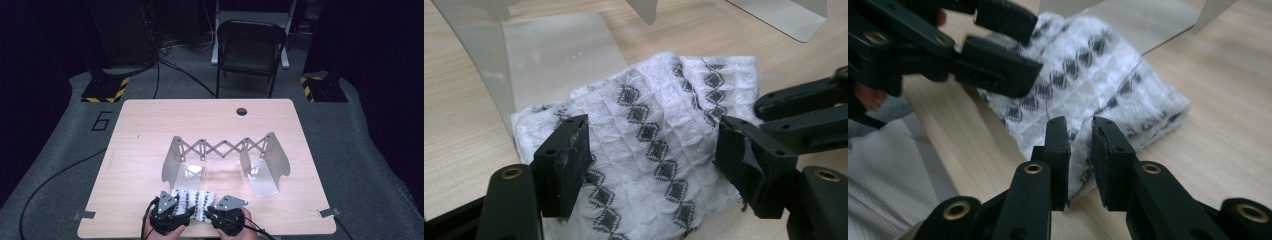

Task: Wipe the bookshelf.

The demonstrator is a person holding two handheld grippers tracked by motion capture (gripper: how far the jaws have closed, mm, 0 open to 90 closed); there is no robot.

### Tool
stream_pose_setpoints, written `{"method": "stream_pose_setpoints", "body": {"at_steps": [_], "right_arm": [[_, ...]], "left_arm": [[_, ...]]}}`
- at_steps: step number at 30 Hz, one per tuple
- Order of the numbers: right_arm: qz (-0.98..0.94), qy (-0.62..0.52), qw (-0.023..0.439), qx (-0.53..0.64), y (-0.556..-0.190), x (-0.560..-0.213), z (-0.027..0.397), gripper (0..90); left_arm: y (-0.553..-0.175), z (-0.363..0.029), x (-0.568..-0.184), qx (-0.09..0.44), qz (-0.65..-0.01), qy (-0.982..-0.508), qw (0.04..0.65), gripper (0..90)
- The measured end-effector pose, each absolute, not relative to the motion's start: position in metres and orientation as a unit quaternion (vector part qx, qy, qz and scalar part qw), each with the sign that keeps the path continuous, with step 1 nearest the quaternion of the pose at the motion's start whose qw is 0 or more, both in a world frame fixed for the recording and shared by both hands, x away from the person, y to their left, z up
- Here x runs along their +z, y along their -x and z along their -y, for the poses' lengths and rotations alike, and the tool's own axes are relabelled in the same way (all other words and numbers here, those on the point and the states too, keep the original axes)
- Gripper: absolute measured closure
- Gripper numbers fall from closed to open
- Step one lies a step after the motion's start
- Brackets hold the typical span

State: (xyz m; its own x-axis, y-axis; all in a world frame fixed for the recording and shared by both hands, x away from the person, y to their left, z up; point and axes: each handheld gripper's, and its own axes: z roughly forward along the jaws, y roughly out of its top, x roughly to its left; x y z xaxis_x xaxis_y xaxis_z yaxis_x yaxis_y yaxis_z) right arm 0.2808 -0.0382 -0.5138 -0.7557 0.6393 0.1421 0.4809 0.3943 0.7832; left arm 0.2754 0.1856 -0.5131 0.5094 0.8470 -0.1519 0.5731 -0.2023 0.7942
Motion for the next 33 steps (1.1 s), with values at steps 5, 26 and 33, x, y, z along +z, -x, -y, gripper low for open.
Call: {"method": "stream_pose_setpoints", "body": {"at_steps": [5,26,33], "right_arm": [[-0.815,-0.341,0.108,0.457,-0.279,-0.493,0.063,74.6],[-0.773,-0.387,0.141,0.483,-0.287,-0.485,0.121,69.6],[-0.769,-0.399,0.139,0.480,-0.291,-0.489,0.126,69.5]], "left_arm": [[-0.273,-0.178,-0.514,0.169,-0.483,-0.748,0.423,28.9],[-0.266,-0.141,-0.534,0.227,-0.483,-0.750,0.391,17.9],[-0.266,-0.147,-0.533,0.236,-0.492,-0.744,0.387,32.1]]}}
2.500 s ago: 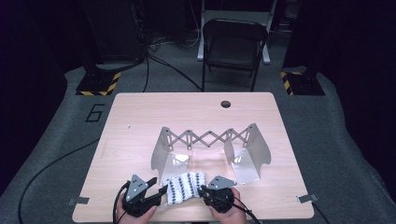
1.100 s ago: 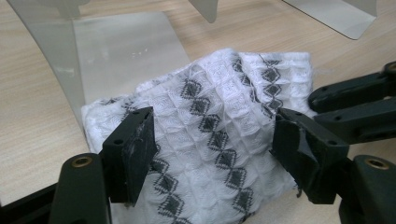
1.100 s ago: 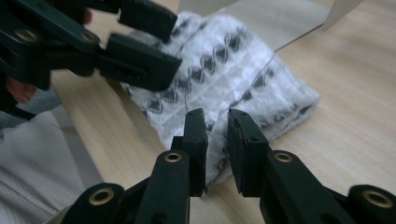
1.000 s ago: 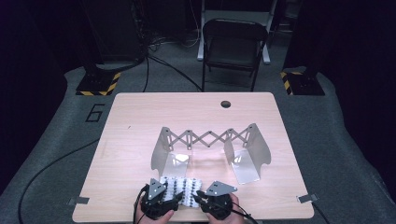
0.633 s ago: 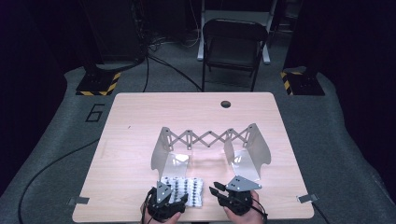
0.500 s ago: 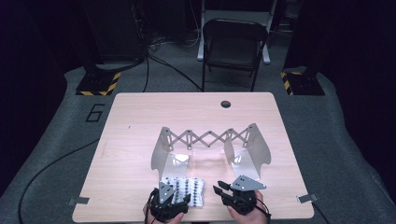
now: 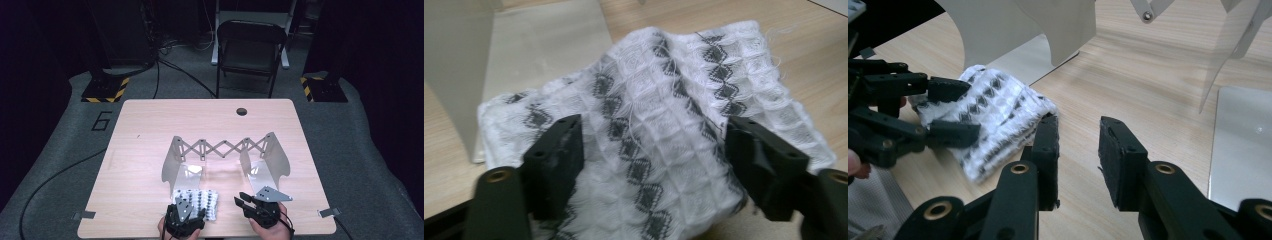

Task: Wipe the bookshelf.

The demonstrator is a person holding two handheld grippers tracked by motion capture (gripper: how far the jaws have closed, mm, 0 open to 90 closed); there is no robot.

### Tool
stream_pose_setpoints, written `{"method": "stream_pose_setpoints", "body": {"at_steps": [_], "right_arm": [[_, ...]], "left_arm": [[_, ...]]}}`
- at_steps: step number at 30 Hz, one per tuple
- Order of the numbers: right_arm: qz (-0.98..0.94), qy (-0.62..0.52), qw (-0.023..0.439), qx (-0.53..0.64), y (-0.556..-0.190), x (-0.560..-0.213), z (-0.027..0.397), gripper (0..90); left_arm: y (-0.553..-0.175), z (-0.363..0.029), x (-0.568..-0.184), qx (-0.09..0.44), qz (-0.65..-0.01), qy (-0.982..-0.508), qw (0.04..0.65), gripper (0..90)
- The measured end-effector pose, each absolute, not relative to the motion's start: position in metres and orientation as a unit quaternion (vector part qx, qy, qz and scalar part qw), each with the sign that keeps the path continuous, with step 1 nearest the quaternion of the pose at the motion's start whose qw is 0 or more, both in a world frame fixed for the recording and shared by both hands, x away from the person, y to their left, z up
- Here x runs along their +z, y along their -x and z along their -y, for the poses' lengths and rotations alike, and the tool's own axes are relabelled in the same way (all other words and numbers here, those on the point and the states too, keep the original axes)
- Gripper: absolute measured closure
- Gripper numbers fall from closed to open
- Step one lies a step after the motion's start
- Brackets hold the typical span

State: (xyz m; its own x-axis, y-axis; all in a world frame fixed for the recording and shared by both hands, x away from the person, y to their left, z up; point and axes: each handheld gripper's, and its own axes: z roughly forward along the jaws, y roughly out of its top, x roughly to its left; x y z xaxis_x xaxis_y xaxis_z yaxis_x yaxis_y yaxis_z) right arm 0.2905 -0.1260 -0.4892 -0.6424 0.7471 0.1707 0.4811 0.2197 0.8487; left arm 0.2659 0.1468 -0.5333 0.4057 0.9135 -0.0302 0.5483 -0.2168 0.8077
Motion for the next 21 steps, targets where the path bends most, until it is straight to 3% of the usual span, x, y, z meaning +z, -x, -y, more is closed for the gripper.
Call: {"method": "stream_pose_setpoints", "body": {"at_steps": [7,10,21], "right_arm": [[-0.764,-0.405,0.139,0.483,-0.292,-0.491,0.130,69.6],[-0.758,-0.410,0.140,0.488,-0.292,-0.489,0.134,69.6],[-0.735,-0.428,0.144,0.506,-0.292,-0.478,0.149,68.7]], "left_arm": [[-0.270,-0.167,-0.529,0.220,-0.498,-0.743,0.389,64.7],[-0.273,-0.166,-0.526,0.220,-0.498,-0.748,0.380,73.7],[-0.289,-0.157,-0.509,0.268,-0.493,-0.737,0.378,77.0]]}}
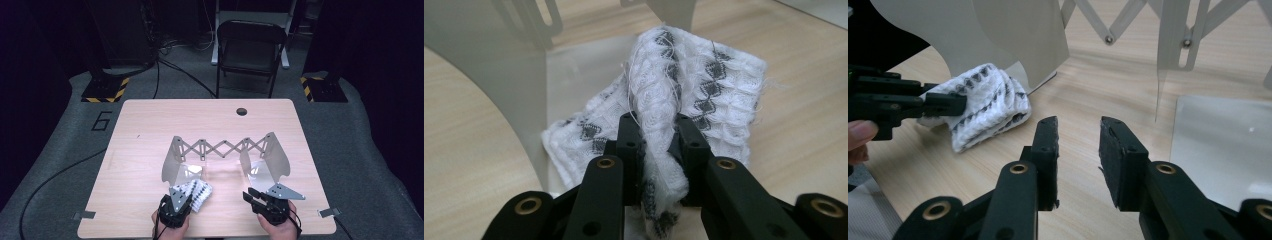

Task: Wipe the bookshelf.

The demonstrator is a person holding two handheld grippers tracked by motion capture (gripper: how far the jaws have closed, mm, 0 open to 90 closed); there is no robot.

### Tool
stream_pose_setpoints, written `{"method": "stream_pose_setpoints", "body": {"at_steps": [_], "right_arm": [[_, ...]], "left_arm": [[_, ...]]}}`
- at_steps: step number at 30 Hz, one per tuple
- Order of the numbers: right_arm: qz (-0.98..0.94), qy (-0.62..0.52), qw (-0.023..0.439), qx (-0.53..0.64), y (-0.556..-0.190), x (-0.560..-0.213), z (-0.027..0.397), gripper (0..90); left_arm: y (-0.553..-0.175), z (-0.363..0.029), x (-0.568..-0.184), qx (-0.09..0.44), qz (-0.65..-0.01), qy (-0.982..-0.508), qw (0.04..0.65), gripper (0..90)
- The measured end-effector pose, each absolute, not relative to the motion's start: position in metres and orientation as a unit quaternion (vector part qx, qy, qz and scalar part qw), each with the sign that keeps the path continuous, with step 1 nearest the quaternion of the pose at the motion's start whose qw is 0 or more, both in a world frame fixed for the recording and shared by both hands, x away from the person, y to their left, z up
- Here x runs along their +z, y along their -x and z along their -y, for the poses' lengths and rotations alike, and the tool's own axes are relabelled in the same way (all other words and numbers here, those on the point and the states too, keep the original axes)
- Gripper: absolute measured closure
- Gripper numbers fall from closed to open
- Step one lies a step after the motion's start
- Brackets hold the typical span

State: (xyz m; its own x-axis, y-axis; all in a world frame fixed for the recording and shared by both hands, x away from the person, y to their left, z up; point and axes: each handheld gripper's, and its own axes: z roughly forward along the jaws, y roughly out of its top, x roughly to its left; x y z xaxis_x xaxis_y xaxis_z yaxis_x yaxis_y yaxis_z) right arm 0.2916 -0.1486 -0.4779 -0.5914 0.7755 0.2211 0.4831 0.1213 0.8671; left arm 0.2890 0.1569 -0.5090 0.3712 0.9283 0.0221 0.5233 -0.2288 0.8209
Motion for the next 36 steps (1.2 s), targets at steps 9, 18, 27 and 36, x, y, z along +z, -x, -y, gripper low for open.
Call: {"method": "stream_pose_setpoints", "body": {"at_steps": [9,18,27,36], "right_arm": [[-0.726,-0.434,0.170,0.506,-0.285,-0.468,0.171,64.1],[-0.718,-0.446,0.187,0.501,-0.279,-0.465,0.193,61.7],[-0.699,-0.497,0.244,0.452,-0.279,-0.472,0.211,57.5],[-0.673,-0.522,0.304,0.428,-0.300,-0.472,0.220,46.5]], "left_arm": [[-0.314,-0.154,-0.510,0.284,-0.503,-0.734,0.357,77.0],[-0.319,-0.164,-0.516,0.300,-0.508,-0.732,0.340,76.9],[-0.325,-0.179,-0.515,0.299,-0.523,-0.719,0.347,76.8],[-0.329,-0.187,-0.514,0.297,-0.528,-0.716,0.346,76.7]]}}
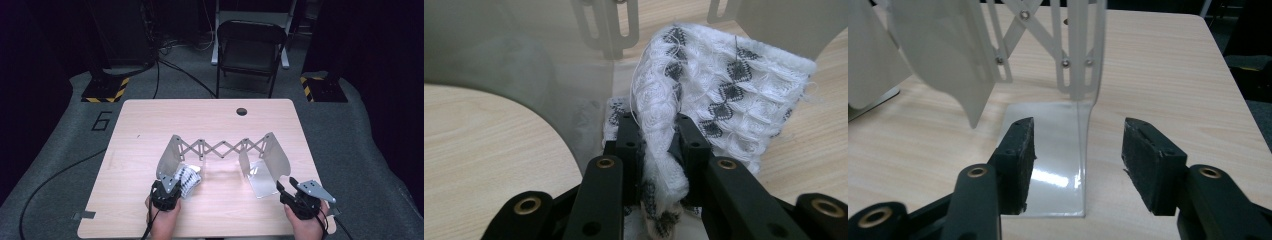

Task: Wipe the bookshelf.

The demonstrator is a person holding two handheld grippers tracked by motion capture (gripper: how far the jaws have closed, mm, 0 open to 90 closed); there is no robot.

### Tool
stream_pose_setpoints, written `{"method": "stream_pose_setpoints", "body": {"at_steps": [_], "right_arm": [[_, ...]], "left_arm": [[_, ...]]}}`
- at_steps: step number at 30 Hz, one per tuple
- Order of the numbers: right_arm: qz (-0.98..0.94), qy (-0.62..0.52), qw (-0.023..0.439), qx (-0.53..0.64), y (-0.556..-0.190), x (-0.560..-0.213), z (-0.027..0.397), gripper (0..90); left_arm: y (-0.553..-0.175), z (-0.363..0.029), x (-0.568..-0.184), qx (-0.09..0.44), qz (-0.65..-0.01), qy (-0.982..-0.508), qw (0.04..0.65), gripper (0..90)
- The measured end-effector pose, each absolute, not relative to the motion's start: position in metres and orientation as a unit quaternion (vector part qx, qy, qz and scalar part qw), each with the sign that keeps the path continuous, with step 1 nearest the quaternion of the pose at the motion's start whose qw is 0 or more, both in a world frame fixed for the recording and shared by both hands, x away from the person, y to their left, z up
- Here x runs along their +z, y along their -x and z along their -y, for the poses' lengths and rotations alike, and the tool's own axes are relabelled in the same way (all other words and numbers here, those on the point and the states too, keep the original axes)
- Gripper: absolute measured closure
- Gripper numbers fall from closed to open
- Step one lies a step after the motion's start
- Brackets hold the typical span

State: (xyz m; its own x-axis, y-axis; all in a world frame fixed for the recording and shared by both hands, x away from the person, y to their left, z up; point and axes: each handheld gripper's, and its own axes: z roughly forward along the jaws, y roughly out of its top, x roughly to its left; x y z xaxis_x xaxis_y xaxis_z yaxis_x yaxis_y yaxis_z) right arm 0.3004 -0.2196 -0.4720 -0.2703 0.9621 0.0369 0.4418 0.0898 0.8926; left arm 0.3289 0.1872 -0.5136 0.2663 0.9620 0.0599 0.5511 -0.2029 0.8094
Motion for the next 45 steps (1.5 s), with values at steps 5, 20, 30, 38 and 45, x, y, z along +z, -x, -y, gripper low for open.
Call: {"method": "stream_pose_setpoints", "body": {"at_steps": [5,20,30,38,45], "right_arm": [[-0.668,-0.512,0.303,0.447,-0.316,-0.466,0.218,48.8],[-0.681,-0.491,0.307,0.448,-0.320,-0.453,0.204,85.2],[-0.681,-0.495,0.318,0.435,-0.315,-0.452,0.194,87.5],[-0.680,-0.492,0.316,0.442,-0.311,-0.453,0.193,87.7],[-0.678,-0.492,0.320,0.442,-0.309,-0.454,0.192,87.6]], "left_arm": [[-0.329,-0.190,-0.514,0.304,-0.530,-0.713,0.344,76.7],[-0.331,-0.208,-0.511,0.319,-0.549,-0.695,0.336,76.7],[-0.344,-0.180,-0.516,0.320,-0.538,-0.712,0.318,76.8],[-0.371,-0.175,-0.519,0.318,-0.539,-0.716,0.312,76.7],[-0.382,-0.168,-0.522,0.331,-0.521,-0.731,0.290,76.8]]}}
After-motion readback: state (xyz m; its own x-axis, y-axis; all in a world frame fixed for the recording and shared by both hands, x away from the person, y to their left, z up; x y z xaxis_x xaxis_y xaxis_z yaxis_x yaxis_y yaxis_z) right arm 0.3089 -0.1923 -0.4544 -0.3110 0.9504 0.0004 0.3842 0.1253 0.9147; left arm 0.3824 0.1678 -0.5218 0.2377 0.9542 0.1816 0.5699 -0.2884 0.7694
